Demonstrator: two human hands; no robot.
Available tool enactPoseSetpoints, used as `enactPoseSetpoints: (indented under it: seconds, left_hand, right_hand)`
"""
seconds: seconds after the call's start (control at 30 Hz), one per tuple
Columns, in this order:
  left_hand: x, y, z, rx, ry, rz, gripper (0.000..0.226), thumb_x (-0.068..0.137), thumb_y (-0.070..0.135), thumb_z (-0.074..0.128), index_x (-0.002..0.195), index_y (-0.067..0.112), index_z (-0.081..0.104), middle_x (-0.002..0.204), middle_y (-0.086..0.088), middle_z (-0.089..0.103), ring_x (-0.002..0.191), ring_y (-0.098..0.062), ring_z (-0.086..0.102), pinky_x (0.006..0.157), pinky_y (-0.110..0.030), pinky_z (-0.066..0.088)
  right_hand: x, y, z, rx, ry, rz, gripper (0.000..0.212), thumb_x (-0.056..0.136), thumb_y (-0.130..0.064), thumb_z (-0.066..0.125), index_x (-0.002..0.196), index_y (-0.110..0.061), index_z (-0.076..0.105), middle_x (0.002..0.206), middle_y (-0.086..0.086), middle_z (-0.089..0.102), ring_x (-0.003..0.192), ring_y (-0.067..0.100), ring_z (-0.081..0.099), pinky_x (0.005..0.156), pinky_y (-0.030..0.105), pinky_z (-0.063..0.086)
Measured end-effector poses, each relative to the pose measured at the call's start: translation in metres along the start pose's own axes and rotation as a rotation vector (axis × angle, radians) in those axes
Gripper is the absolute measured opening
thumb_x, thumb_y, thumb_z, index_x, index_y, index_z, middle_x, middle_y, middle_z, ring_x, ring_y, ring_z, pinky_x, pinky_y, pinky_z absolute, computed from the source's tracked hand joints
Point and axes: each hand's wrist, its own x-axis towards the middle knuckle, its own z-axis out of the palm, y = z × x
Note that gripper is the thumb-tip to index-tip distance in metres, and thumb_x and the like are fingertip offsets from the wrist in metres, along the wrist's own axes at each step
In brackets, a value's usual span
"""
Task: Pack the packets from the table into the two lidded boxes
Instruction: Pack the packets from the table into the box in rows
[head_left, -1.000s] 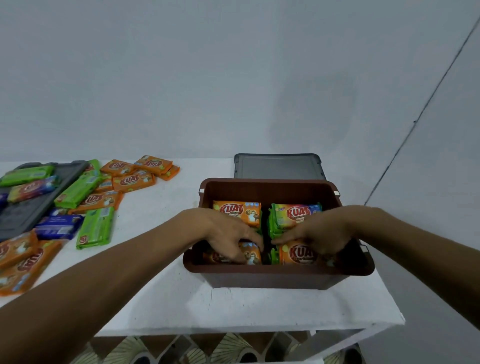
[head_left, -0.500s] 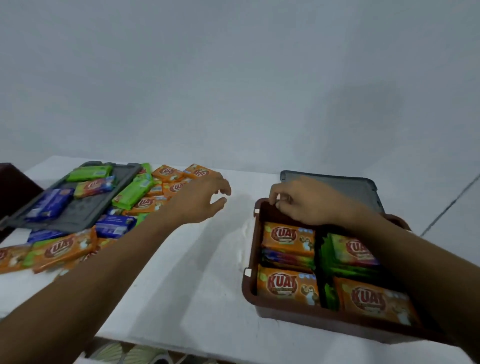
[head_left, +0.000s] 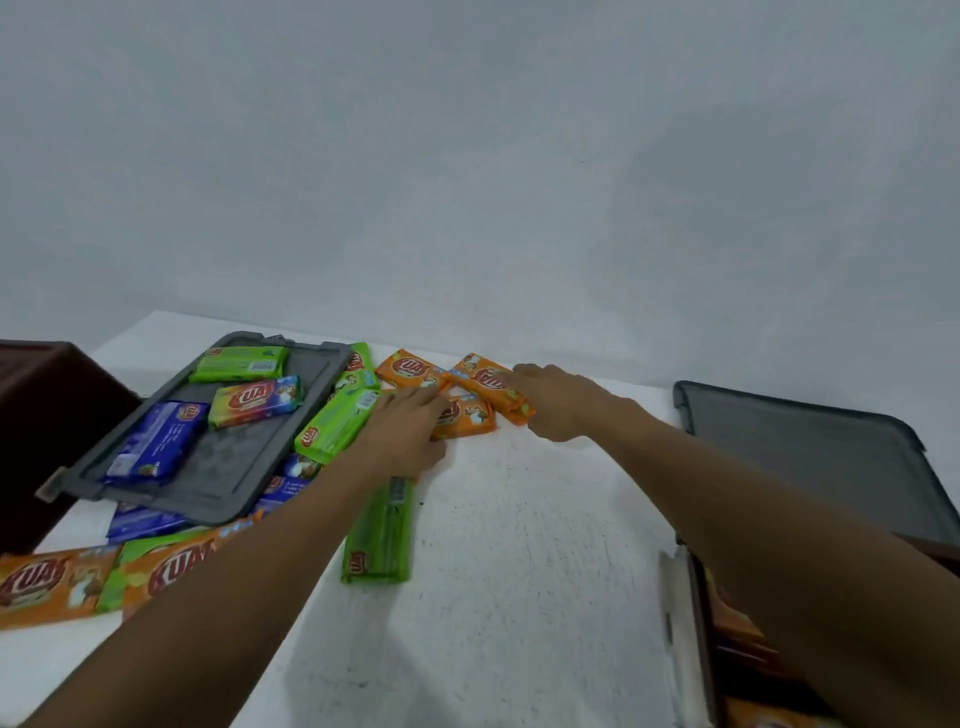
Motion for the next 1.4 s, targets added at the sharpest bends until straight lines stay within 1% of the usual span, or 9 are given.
enactPoseSetpoints:
  seconds: [0.13,0.2,0.27,0.33,0.5,0.67,0.9,1.1,1.4]
  left_hand:
    - [0.014,-0.008,0.002,-0.063,0.046,0.039,0.067,0.089,0.039,0.06,0.147,0.02,0.033,0.155,-0.004,0.032,0.141,-0.026,0.029,0.111,-0.042,0.024]
    - [0.021,-0.012,0.0,-0.102,0.028,0.064,0.072,0.087,0.037,0.065,0.148,0.018,0.032,0.15,-0.007,0.037,0.138,-0.028,0.032,0.109,-0.042,0.028]
    - [0.026,-0.014,-0.002,-0.132,-0.017,0.081,0.079,0.085,0.037,0.068,0.149,0.015,0.029,0.151,-0.01,0.035,0.139,-0.031,0.03,0.11,-0.043,0.029]
    - [0.031,-0.016,-0.005,-0.193,-0.049,0.08,0.085,0.08,0.036,0.073,0.149,0.012,0.03,0.15,-0.012,0.034,0.139,-0.032,0.029,0.11,-0.042,0.029]
    - [0.033,-0.011,-0.013,-0.3,0.036,0.112,0.091,0.067,0.049,0.08,0.14,0.007,0.043,0.122,-0.004,0.041,0.106,-0.024,0.052,0.086,-0.04,0.049]
    - [0.028,0.005,-0.027,-0.311,0.018,0.132,0.084,0.067,0.056,0.075,0.134,0.019,0.041,0.119,0.001,0.05,0.102,-0.019,0.055,0.08,-0.038,0.051]
    - [0.018,0.06,-0.06,-0.469,0.099,0.142,0.069,0.069,0.054,0.072,0.127,0.032,0.039,0.109,0.004,0.063,0.091,-0.019,0.062,0.08,-0.037,0.052]
    - [-0.002,0.138,-0.091,-0.507,0.171,0.282,0.073,0.064,0.061,0.069,0.127,0.028,0.051,0.115,0.009,0.059,0.1,-0.014,0.058,0.087,-0.038,0.051]
    - [-0.045,0.256,-0.103,-0.423,0.151,0.521,0.073,0.067,0.055,0.078,0.126,0.031,0.042,0.111,0.011,0.053,0.096,-0.013,0.057,0.078,-0.033,0.049]
  right_hand:
    - [0.025,0.001,0.009,0.041,-0.071,0.038,0.057,0.091,-0.029,0.055,0.145,-0.029,0.036,0.147,0.014,0.033,0.128,0.037,0.038,0.101,0.049,0.04]
    - [0.029,-0.001,0.008,0.176,0.025,0.064,0.023,0.086,-0.029,0.061,0.109,-0.032,0.061,0.126,0.014,0.05,0.122,0.035,0.041,0.094,0.04,0.042]
    - [0.034,-0.003,0.006,0.198,0.081,0.07,0.021,0.083,-0.024,0.064,0.073,-0.031,0.046,0.101,0.007,0.055,0.103,0.027,0.051,0.07,0.025,0.041]
    - [0.038,-0.007,0.005,0.207,0.1,0.099,0.027,0.08,-0.023,0.068,0.079,-0.024,0.041,0.093,0.004,0.054,0.09,0.022,0.053,0.058,0.023,0.038]
    - [0.029,-0.002,-0.003,0.44,-0.003,0.184,0.082,0.068,-0.021,0.081,0.129,-0.017,0.026,0.108,0.008,0.056,0.092,0.023,0.061,0.072,0.035,0.056]
    - [-0.003,0.018,-0.032,0.685,0.01,0.255,0.033,0.078,-0.02,0.072,0.109,-0.015,0.06,0.108,0.006,0.068,0.091,0.02,0.069,0.082,0.038,0.059]
    - [-0.1,0.05,-0.068,1.189,0.291,0.265,0.043,0.079,-0.009,0.075,0.114,-0.028,0.059,0.105,0.004,0.067,0.087,0.021,0.072,0.062,0.032,0.057]
    - [-0.21,0.093,-0.063,1.143,0.324,0.323,0.025,0.081,-0.005,0.071,0.091,-0.018,0.052,0.088,0.017,0.063,0.066,0.023,0.066,0.047,0.024,0.049]
    - [-0.342,0.139,-0.016,0.903,0.314,0.39,0.012,0.08,-0.005,0.069,0.079,-0.01,0.058,0.065,0.001,0.063,0.062,0.015,0.064,0.05,0.024,0.047]
